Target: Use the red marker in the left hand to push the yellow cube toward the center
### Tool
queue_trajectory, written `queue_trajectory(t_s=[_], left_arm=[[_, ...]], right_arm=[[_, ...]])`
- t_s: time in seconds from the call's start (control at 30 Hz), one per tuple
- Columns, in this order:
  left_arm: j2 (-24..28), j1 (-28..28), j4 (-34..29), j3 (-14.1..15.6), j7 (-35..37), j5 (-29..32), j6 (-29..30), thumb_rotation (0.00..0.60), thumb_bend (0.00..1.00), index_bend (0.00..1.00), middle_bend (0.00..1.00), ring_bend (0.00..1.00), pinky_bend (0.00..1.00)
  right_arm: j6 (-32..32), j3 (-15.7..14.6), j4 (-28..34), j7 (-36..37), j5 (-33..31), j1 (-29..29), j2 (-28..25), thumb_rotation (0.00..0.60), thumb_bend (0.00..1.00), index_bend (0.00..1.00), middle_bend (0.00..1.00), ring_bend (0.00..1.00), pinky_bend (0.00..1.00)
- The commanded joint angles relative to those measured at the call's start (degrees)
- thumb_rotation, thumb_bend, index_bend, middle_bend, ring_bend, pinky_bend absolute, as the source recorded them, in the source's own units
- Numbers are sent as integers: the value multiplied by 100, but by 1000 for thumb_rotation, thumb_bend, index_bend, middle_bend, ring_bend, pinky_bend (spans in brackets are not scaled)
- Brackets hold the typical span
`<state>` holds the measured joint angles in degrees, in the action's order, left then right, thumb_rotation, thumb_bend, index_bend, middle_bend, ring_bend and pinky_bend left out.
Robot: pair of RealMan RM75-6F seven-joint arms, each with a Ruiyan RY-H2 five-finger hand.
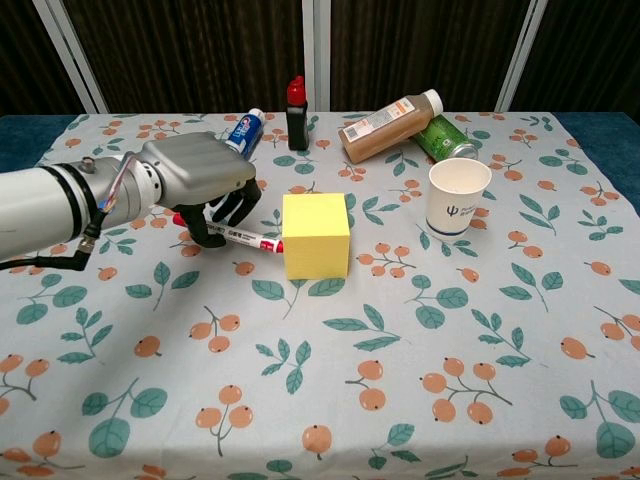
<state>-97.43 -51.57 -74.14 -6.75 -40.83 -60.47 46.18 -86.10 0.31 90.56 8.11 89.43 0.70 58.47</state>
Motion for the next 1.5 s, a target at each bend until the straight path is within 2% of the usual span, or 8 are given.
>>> queue_trajectory(t_s=[0.03,0.4,0.6,0.73,1.1,1.3,1.5], left_arm=[[-89,-79,69,-6,-69,36,-13,600,451,734,730,523,561],[-418,-348,300,-152,-145,270,-5,600,451,734,730,523,561],[-381,-364,285,-153,-103,328,79,600,450,734,730,524,560],[-118,-176,12,-96,90,264,305,600,450,734,730,523,560],[824,713,-612,295,754,105,1043,600,447,718,712,519,560],[885,1040,-584,532,981,149,1035,600,445,678,689,517,560],[714,1141,-423,539,995,96,1091,600,436,585,612,495,560]], right_arm=[[1,0,2,0,-4,-2,-3,600,270,36,123,0,0],[12,1,-7,13,-42,-16,-15,600,267,35,123,0,0],[-12,9,6,15,-48,-29,-36,600,270,36,123,0,0],[-20,11,9,18,-31,-25,-35,600,271,36,123,0,0],[-33,17,47,-8,31,1,-25,600,271,35,122,0,0],[-4,14,87,-61,91,45,8,600,270,35,123,0,0],[-6,23,165,-134,91,57,-30,600,270,36,123,0,0]])
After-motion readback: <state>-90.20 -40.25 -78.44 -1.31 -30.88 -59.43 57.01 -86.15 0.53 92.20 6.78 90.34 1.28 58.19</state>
